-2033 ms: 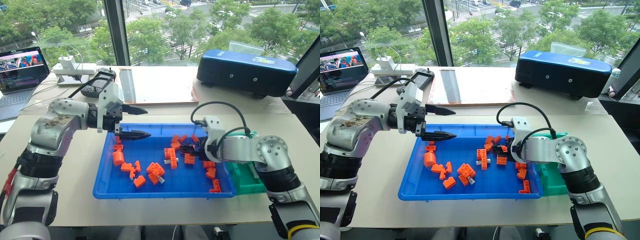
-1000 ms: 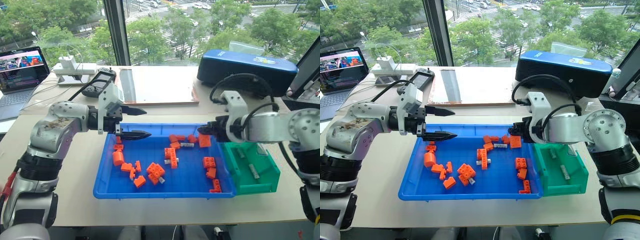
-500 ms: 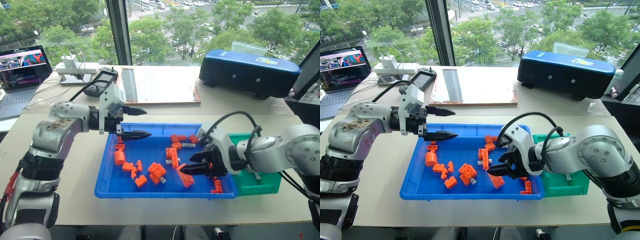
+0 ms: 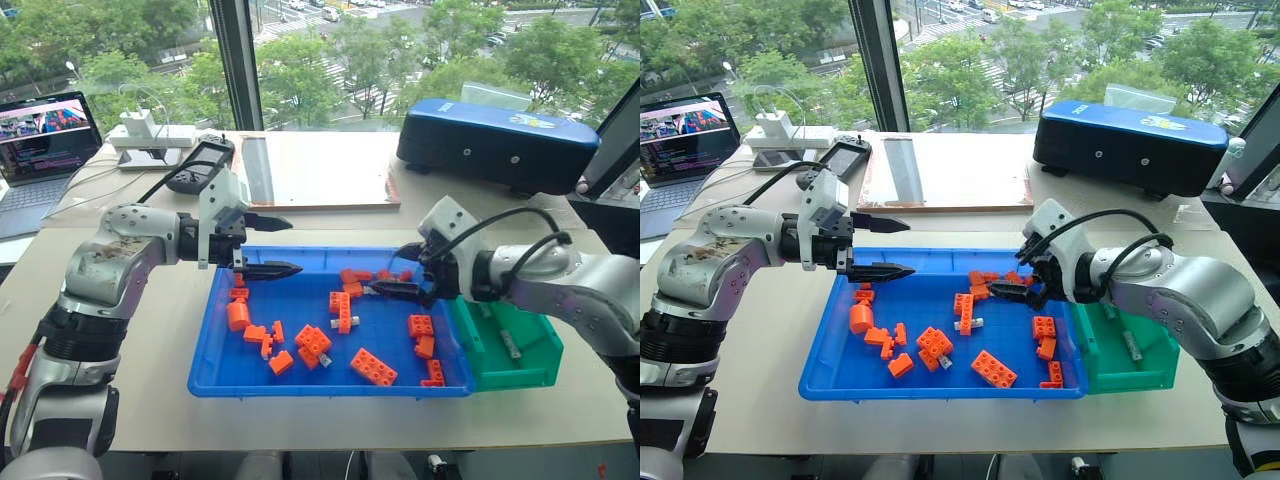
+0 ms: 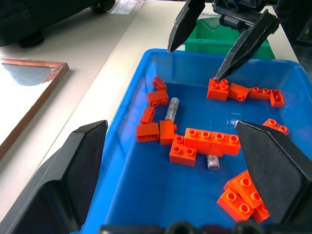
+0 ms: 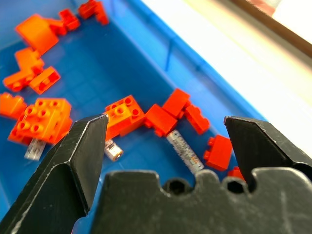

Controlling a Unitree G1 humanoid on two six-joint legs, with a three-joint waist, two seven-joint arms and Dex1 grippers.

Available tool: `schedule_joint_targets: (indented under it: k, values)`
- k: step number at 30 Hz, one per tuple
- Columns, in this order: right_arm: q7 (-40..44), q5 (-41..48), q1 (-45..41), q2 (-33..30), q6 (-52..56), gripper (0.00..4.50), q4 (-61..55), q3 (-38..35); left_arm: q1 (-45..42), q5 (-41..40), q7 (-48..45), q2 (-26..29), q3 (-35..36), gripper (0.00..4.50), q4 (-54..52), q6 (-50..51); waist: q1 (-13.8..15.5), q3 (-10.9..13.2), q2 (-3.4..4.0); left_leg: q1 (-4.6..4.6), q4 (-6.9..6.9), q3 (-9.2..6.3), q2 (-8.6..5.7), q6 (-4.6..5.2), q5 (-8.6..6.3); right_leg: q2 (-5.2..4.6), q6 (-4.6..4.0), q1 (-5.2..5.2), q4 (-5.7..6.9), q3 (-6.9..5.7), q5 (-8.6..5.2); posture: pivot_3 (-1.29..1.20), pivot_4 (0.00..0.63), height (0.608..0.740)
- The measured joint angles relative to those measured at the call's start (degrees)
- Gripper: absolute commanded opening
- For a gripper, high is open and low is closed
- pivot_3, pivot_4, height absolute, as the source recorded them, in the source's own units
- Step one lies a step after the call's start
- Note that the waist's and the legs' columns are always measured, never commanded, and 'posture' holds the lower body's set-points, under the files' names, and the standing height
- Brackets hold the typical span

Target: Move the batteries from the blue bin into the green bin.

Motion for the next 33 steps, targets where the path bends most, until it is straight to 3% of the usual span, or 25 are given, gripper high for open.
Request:
schedule_joint_targets:
  k: [4, 7, 12, 28, 33]
  values:
    - [8.7, -11.4, -0.7, 1.8, -7.4, 4.44, 4.3, 5.9, 0.2, 0.0, 0.0, 0.0, 0.0, 4.5, -0.1, -0.1, -0.1, 0.0, 0.0, 0.0, 0.0, 0.0, -0.01, 0.0, 0.0, 0.0, 0.0, -0.02, 0.04, 0.0, 0.0, 0.0, 0.15, 0.732]
    - [14.3, -18.0, -2.7, 3.0, -11.6, 3.71, 8.8, 9.2, 0.2, 0.1, 0.3, 0.0, 0.1, 4.5, -0.2, -0.1, -0.1, 0.0, 0.0, 0.0, 0.01, 0.0, -0.01, -0.01, 0.01, 0.0, 0.0, -0.02, 0.04, 0.0, 0.0, 0.0, 0.15, 0.732]
    - [21.6, -26.7, -4.5, 6.0, -17.7, 2.1, 17.7, 11.7, 0.5, 0.0, 1.0, -0.1, 0.2, 4.5, -1.5, 0.0, -0.1, 0.0, 0.0, 0.0, 0.02, 0.0, -0.01, -0.02, 0.01, 0.0, 0.0, -0.02, 0.05, 0.0, 0.0, 0.0, 0.15, 0.732]
    - [29.5, -40.1, -5.6, 16.5, -26.9, 2.1, 33.4, 11.4, 2.2, 0.0, 2.7, 0.5, 0.8, 4.5, -2.9, 0.5, -0.1, 0.0, 0.0, 0.03, 0.02, -0.02, -0.02, -0.12, 0.07, 0.0, 0.0, -0.02, 0.2, -0.02, 0.0, 0.0, 0.15, 0.732]
    - [31.4, -40.9, -5.5, 17.3, -26.1, 0.78, 33.8, 10.4, 2.3, 0.0, 2.7, 0.7, 0.8, 4.5, -2.9, 0.5, -0.1, 0.0, 0.0, 0.05, 0.02, -0.03, -0.02, -0.14, 0.08, 0.0, 0.0, -0.01, 0.2, -0.02, 0.0, 0.0, 0.15, 0.732]
